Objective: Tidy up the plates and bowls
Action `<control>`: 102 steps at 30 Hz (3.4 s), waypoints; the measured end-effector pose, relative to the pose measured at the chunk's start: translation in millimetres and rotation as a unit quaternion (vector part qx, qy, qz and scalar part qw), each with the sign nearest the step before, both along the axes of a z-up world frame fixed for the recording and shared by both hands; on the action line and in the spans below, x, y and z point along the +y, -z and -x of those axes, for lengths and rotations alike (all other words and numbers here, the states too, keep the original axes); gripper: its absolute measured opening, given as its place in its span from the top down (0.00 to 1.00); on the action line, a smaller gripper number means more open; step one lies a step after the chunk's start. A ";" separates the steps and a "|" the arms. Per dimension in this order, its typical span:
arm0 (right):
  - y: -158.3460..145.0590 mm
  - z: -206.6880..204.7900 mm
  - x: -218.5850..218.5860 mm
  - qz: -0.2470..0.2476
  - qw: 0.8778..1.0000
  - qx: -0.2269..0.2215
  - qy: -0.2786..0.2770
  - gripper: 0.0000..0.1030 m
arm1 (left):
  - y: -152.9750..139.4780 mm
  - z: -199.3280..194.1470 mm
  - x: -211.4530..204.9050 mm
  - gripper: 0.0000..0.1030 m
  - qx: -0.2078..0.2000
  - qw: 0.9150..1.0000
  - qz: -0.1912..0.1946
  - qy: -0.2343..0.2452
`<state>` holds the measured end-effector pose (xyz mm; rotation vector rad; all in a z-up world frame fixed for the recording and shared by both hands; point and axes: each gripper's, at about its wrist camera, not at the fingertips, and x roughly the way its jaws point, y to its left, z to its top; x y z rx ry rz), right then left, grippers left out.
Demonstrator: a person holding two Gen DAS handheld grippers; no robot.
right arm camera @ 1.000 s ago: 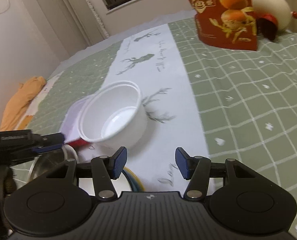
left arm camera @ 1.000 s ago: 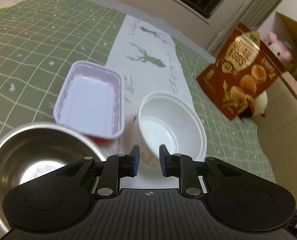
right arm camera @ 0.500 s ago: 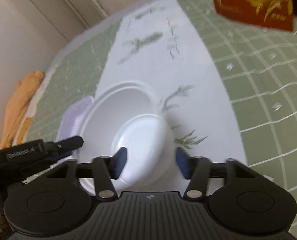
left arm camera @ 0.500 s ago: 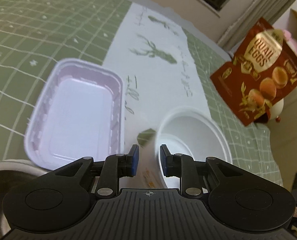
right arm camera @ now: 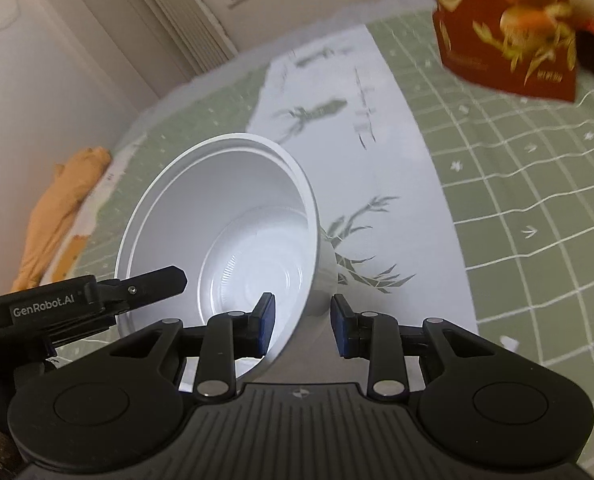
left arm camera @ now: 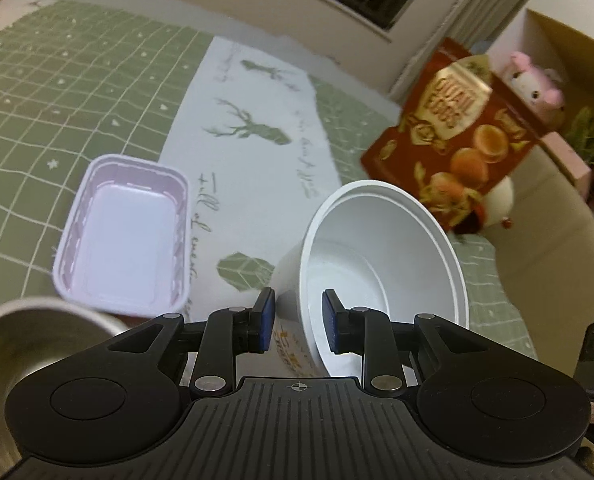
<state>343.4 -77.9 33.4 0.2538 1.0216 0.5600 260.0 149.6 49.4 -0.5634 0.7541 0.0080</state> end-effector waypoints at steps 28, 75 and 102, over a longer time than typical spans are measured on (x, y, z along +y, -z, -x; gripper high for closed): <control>-11.9 124.4 -31.3 0.065 0.996 -0.055 -0.030 0.43 | 26.0 103.5 -38.5 0.72 0.068 0.996 -0.032 0.046; 21.1 116.0 -38.3 0.031 0.999 -0.007 -0.025 0.39 | 48.4 115.5 2.0 0.61 0.097 0.994 0.047 0.011; 66.3 84.5 -23.6 -0.036 0.993 0.106 -0.034 0.36 | 69.8 55.2 -39.7 0.56 0.151 0.987 -0.012 0.056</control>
